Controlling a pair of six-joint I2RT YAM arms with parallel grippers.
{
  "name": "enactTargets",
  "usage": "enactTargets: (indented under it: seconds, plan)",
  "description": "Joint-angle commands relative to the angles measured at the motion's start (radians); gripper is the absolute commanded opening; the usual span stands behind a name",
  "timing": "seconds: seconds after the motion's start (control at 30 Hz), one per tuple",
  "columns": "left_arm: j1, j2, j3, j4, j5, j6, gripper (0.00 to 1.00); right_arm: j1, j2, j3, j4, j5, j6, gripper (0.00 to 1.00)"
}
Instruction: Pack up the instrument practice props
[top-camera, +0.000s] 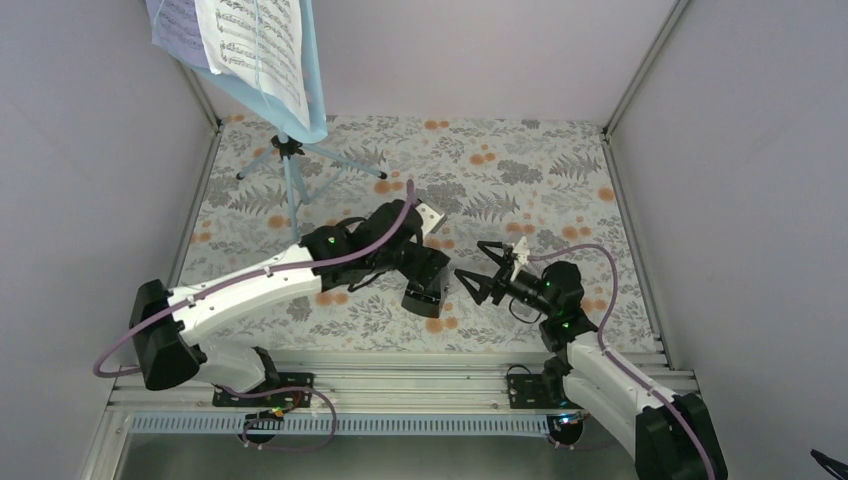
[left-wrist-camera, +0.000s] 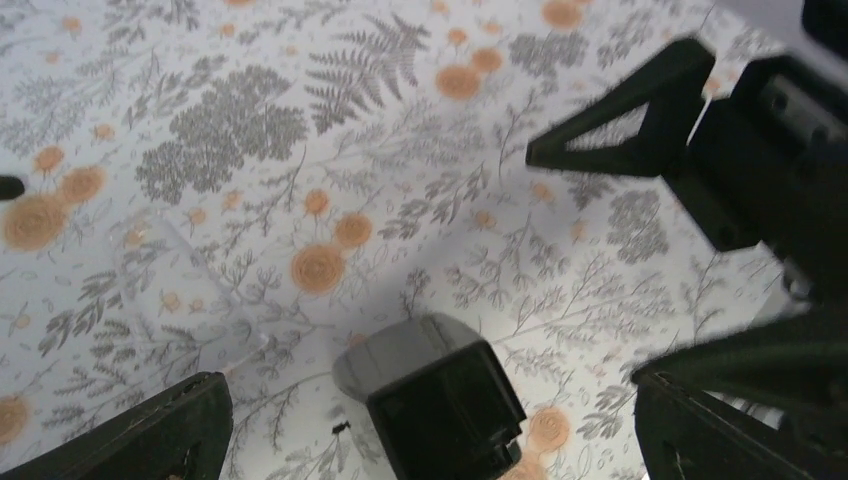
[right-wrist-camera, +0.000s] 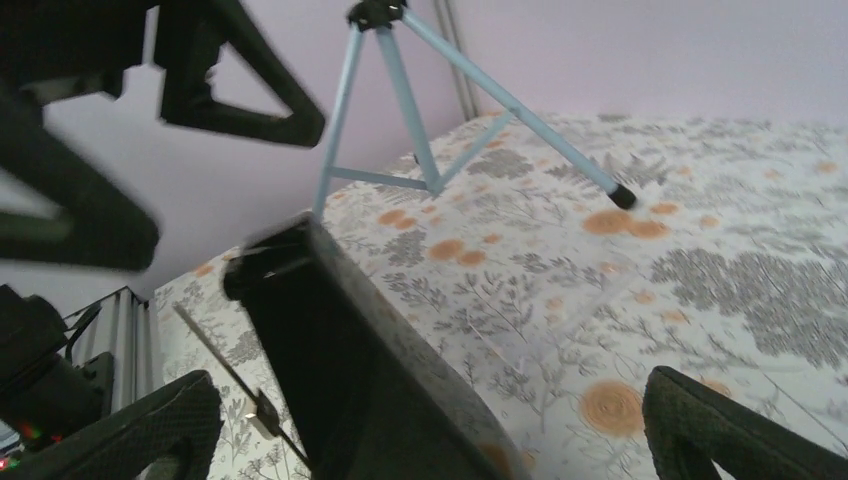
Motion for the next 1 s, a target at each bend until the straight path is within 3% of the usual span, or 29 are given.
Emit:
enactTargets:
  seconds: [0.0,0.2,0.37,0.7,0.97]
  plan:
    - [0.065,-0.017,-0.019,0.068,0.132,0.017,1.0,0.065,-0.03,-0.007,0.05,0.007,-0.096,0.99]
    - [0.194,-0.01,-0.052,0.156,0.437,0.069,1.0,0.208,0.015,0.041,-0.006,0.129,-0.195,1.0]
    - [0.21,0.014,-0.057,0.177,0.503,0.114,0.95,0.289,0.081,0.1,-0.089,0.219,-0.268,1.0]
    - [0.213,0.01,-0.092,0.196,0.462,0.153,0.66,0.355,0.148,0.132,-0.103,0.305,-0.292,1.0]
    - [0.214,0.011,-0.103,0.2,0.448,0.172,0.54,0.38,0.191,0.144,-0.084,0.367,-0.29,1.0]
